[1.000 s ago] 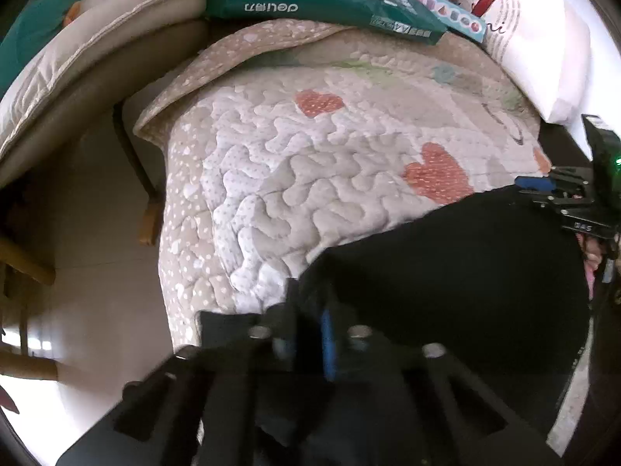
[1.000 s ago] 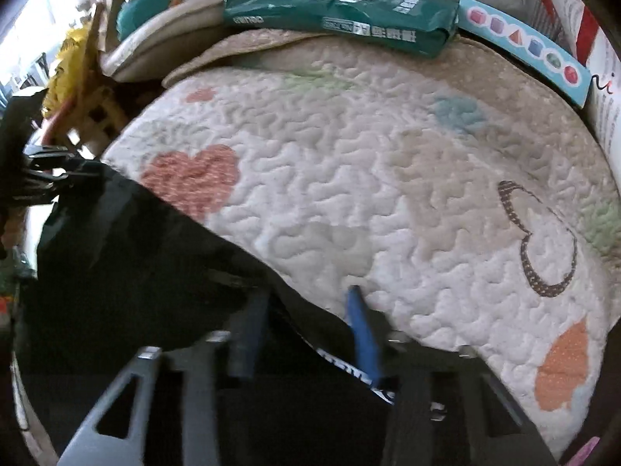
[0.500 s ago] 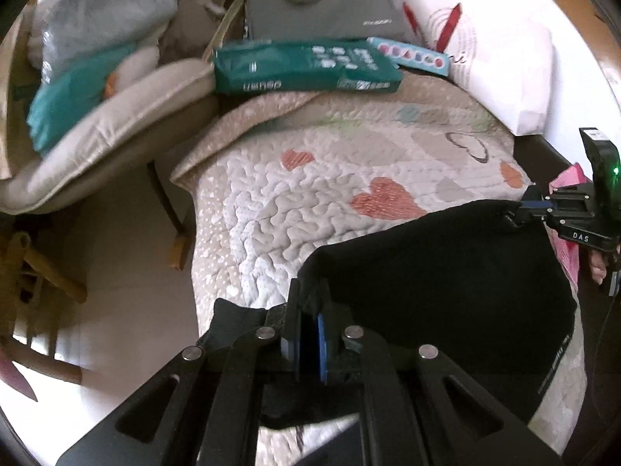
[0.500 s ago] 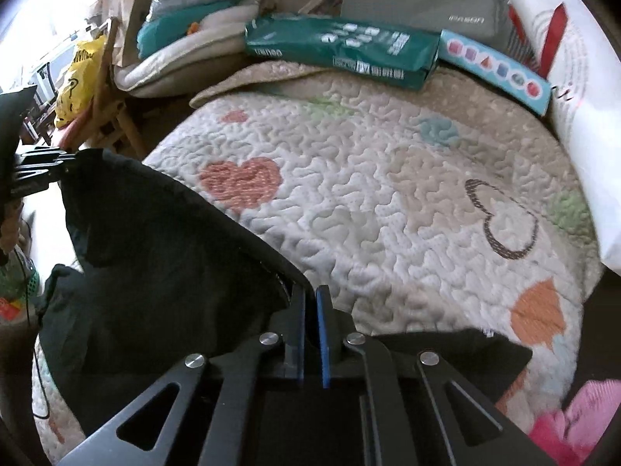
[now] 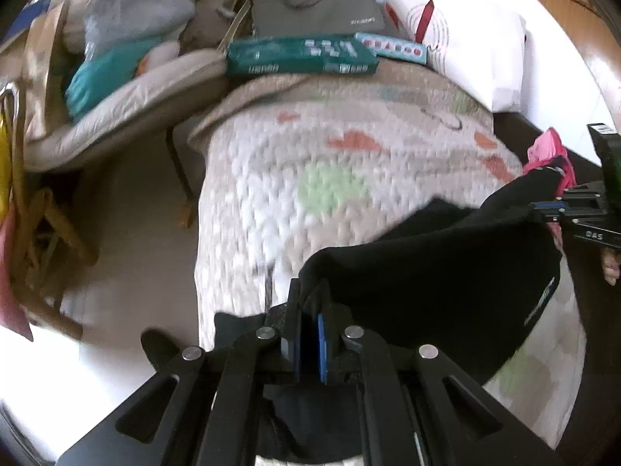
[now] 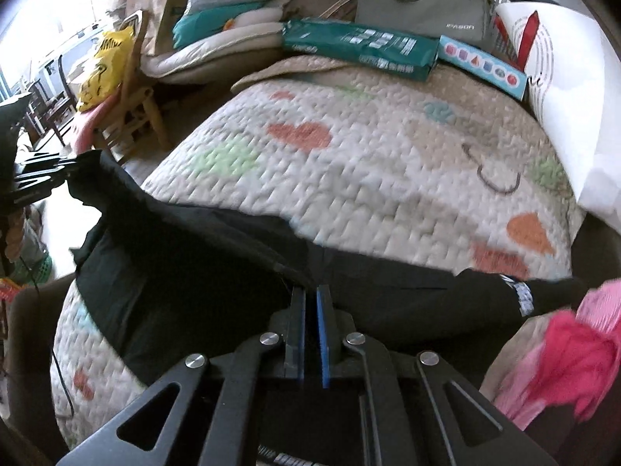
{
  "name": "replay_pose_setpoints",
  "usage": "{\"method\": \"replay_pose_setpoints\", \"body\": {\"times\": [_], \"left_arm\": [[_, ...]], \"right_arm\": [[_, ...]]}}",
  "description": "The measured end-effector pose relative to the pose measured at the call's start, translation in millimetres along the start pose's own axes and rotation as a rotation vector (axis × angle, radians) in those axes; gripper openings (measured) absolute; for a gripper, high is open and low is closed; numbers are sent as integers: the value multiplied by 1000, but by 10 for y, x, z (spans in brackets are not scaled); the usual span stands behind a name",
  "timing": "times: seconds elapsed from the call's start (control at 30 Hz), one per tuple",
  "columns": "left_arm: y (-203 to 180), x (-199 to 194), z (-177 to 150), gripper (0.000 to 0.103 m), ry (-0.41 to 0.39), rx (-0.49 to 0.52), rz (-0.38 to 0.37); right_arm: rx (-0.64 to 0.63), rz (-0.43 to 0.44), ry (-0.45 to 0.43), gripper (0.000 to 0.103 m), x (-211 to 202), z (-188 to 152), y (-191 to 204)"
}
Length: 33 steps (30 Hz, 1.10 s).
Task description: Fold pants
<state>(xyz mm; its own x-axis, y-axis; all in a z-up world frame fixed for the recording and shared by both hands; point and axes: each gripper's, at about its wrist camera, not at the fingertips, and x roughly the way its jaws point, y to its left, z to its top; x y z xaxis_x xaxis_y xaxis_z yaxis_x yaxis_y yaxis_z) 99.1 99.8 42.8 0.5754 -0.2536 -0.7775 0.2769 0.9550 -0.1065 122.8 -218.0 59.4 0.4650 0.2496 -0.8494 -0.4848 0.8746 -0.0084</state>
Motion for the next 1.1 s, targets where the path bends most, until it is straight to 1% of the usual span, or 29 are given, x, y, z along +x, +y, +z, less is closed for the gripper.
{"method": "replay_pose_setpoints", "body": {"times": [0.17,0.2,0.27,0.37,0.43,0.47,0.53,0.6,0.63,0.67,0.73,0.77,0.87,0.9,0.93,1.03,1.1], "left_arm": [[-48,57,-434,7,36,-19,34],[-70,65,-519,11,45,-14,50],[-117,59,-631,14,56,1,80],[-187,-23,-757,22,54,34,114],[-216,-145,-810,34,41,50,148],[-221,-203,-827,36,37,52,155],[-201,-368,-875,41,22,47,159],[-162,-521,-919,45,8,36,164],[-116,-620,-949,46,-2,27,169],[-76,-685,-964,47,-8,17,175],[72,-836,-985,48,-22,-34,186],[141,-883,-981,48,-29,-62,188],[368,-939,-914,49,-44,-194,183],[429,-895,-853,49,-39,-251,175],[445,-846,-808,49,-34,-279,169],[386,-596,-668,49,-10,-329,153],[311,-339,-633,49,42,-328,172]], "right_arm": [[7,23,41,5,25,-385,243],[7,25,49,5,40,-450,283],[15,27,73,5,88,-599,360],[10,11,123,5,195,-802,441],[6,11,153,7,251,-901,492],[-2,2,172,8,272,-934,533],[-17,-16,187,13,265,-955,586],[-20,-23,195,22,230,-972,611],[-20,-26,196,30,198,-988,620],[-17,-33,197,38,157,-1002,627],[-15,-43,185,48,39,-1028,638],[-13,-43,178,50,-20,-1035,637],[1,-53,147,50,-220,-1018,623],[9,-66,135,50,-268,-1003,617],[26,-79,120,50,-304,-973,594],[106,-128,98,50,-246,-811,491],[153,-157,101,50,-135,-742,435]]}}
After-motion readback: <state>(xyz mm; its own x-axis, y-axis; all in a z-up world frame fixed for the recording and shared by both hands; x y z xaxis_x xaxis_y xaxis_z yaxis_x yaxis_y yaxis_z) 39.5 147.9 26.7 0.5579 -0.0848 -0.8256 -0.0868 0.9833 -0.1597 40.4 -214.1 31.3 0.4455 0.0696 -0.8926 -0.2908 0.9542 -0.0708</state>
